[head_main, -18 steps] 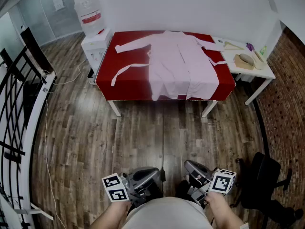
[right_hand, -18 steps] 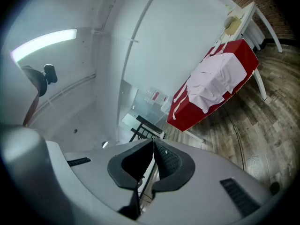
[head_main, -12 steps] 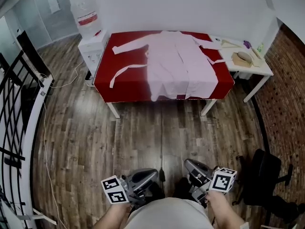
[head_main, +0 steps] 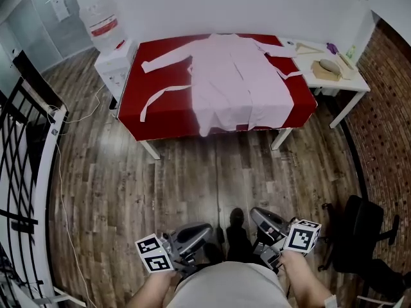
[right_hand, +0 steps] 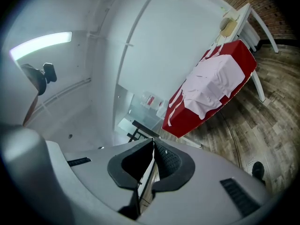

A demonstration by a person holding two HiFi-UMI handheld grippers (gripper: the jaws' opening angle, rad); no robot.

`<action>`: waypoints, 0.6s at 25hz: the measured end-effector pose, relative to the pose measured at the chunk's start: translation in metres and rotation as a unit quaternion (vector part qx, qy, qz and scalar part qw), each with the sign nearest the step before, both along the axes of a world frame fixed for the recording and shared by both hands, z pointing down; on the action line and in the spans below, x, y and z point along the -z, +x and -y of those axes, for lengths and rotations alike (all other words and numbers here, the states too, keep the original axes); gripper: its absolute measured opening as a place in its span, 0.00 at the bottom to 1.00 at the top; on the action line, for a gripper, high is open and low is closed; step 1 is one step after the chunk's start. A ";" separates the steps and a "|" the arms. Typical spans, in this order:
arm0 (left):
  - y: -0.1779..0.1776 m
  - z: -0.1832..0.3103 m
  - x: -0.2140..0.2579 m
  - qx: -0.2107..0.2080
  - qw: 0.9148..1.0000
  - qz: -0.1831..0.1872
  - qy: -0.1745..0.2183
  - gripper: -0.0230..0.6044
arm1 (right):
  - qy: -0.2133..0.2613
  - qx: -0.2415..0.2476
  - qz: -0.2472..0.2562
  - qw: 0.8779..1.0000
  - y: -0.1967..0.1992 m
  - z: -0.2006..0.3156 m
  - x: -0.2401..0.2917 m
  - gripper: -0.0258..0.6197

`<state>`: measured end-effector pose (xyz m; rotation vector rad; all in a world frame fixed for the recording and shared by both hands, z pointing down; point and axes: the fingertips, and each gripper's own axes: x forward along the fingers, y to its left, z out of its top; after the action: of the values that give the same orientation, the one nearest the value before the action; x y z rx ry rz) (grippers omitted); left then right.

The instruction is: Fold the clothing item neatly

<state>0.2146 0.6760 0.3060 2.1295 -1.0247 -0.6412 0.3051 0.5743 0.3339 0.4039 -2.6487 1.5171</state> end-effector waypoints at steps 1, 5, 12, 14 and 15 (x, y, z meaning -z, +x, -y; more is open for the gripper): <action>-0.003 0.007 0.001 0.003 1.000 0.002 0.000 0.04 | -0.001 0.003 0.000 1.000 -0.004 0.008 -0.002 0.06; -0.014 0.043 0.001 0.009 1.000 0.008 -0.003 0.04 | 0.003 0.011 0.005 1.000 -0.018 0.046 0.000 0.06; -0.021 0.128 -0.006 0.010 1.000 0.011 -0.017 0.04 | -0.004 0.008 0.002 1.000 -0.023 0.129 -0.007 0.06; -0.021 0.152 -0.005 0.010 1.000 0.012 -0.020 0.04 | -0.008 0.006 0.005 1.000 -0.023 0.153 -0.006 0.06; -0.021 0.162 -0.004 0.010 1.000 0.013 -0.021 0.04 | -0.009 0.007 0.006 1.000 -0.024 0.163 -0.004 0.06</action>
<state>0.1939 0.5139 0.3099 2.0987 -1.0658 -0.5970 0.2815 0.4111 0.3384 0.3758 -2.6387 1.5427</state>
